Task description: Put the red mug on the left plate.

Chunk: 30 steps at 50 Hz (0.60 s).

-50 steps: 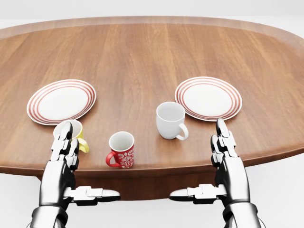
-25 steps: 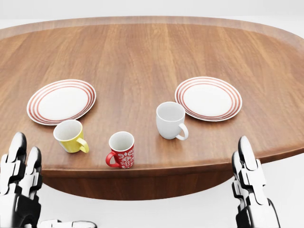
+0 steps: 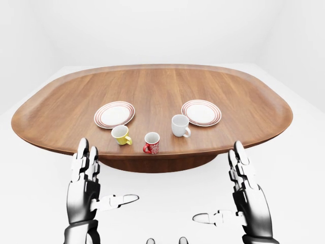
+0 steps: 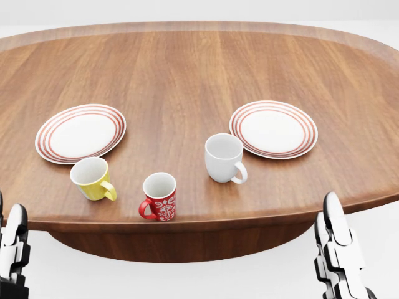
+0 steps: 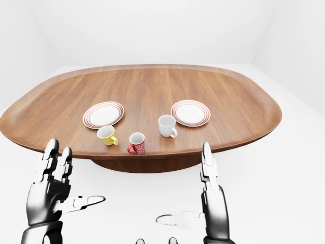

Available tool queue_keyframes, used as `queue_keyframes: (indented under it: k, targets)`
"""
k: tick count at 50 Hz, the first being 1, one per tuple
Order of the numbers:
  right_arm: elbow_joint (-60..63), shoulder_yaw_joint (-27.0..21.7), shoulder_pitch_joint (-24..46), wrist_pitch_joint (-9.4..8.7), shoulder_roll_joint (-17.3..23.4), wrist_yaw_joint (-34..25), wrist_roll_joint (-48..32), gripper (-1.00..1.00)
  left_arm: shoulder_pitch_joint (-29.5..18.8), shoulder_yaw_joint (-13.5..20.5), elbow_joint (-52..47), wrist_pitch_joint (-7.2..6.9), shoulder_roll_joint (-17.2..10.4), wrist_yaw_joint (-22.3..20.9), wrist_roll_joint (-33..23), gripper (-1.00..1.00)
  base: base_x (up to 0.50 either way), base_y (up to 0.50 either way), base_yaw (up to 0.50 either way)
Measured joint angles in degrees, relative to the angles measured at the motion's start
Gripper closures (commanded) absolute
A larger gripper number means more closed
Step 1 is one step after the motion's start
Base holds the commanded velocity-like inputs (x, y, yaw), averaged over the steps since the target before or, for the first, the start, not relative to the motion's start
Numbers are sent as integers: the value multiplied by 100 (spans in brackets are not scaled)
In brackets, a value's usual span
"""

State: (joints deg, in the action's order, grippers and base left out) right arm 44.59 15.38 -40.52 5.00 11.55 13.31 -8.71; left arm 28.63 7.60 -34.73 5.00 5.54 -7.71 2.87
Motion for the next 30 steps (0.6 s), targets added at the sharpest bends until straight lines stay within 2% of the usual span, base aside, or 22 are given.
queue_keyframes:
  k: [3,30]
  targets:
    - [17,13,21,0,59,19,-54,-100,15,-29,-19,0,55,-9,-10,-100,0,33,0]
    - [89,280,180,0,162,211,-308,-100,64,-83,-43,0,-19,100,-97,-100,1,50,0]
